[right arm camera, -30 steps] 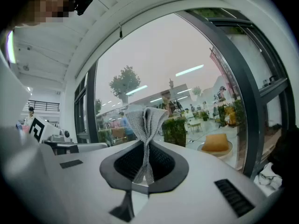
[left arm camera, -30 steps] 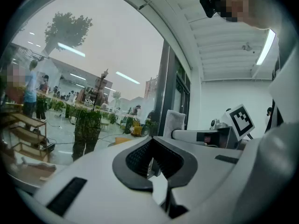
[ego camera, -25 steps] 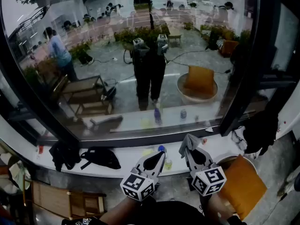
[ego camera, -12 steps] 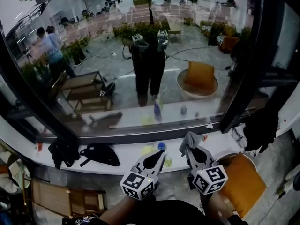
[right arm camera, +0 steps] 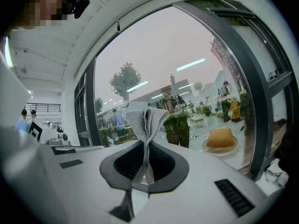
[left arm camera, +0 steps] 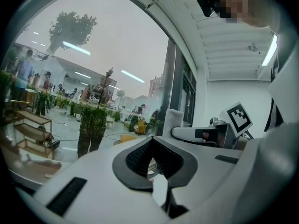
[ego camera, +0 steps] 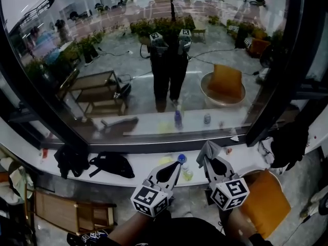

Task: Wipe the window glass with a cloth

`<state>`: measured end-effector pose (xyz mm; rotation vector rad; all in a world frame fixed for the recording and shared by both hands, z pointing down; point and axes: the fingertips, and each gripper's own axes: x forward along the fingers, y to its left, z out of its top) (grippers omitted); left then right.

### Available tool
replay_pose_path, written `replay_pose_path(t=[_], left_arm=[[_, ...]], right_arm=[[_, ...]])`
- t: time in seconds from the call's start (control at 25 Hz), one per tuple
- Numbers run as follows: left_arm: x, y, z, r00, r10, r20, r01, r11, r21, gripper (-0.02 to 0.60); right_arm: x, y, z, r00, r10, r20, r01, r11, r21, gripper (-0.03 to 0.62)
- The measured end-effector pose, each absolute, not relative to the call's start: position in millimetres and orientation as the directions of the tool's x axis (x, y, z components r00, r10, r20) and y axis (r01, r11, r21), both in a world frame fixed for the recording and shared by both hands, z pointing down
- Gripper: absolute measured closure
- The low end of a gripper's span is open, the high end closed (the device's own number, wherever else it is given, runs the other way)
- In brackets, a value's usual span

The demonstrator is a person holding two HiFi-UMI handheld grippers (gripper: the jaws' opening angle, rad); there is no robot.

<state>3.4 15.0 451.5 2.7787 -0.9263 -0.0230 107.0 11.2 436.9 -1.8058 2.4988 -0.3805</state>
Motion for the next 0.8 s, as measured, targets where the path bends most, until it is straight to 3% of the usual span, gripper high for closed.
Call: replay_pose_path(t=[0.8], left_arm=[[-124,-108,442,0.679,-0.734,0.028,-0.725,-0.663,0.185,0.574]], right_arm=[[-36,-148,388,-0.447,-0.894,0.036,-0.892,0.442,-0.091,0.549]])
